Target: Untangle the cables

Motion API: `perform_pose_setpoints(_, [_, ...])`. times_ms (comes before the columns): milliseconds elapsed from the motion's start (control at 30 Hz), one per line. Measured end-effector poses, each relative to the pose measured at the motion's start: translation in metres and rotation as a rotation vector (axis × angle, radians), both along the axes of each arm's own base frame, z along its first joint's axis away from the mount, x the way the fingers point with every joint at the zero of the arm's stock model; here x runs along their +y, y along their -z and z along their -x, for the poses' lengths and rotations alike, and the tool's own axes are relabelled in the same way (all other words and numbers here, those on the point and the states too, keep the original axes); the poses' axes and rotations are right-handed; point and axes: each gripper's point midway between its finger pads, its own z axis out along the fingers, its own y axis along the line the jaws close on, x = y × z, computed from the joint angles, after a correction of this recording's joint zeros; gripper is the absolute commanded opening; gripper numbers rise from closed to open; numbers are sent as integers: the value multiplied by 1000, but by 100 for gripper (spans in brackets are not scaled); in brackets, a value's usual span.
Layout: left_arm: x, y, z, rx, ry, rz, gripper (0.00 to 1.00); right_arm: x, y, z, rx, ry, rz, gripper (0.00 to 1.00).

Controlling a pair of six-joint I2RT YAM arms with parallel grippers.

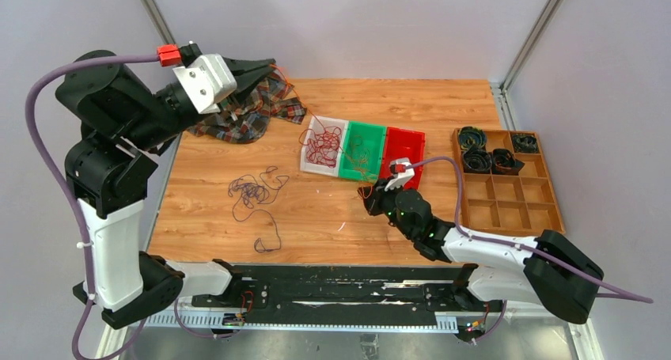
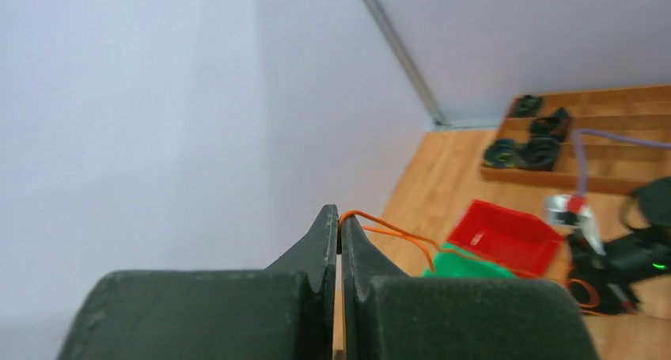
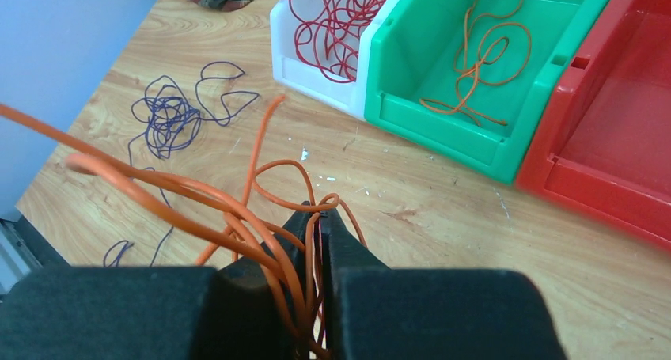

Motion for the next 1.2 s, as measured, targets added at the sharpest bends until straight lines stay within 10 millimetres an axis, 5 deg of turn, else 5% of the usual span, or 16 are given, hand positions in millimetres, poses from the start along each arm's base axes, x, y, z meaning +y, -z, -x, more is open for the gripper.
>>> perform_pose_setpoints(333, [46,-66,-41,-342,-356,71,0,-1,12,14,67,-26,-45,28])
perform_pose_setpoints(567, [70,-110,-33,-500,-469,168,0,-8,33,27,135,-44,-21,31])
perform_pose_setpoints(833, [87,-146,-30,-630,-562,250,1,-14,29,32,152,-39,-32,50])
perform_pose_setpoints(1067, [101,-195,-22,-783,-638,351,0,-16,50,36,208,-41,32,49])
perform_pose_setpoints(1200, [101,-198,-18,-801,-633,359,0,-15,61,36,248,-40,81,45])
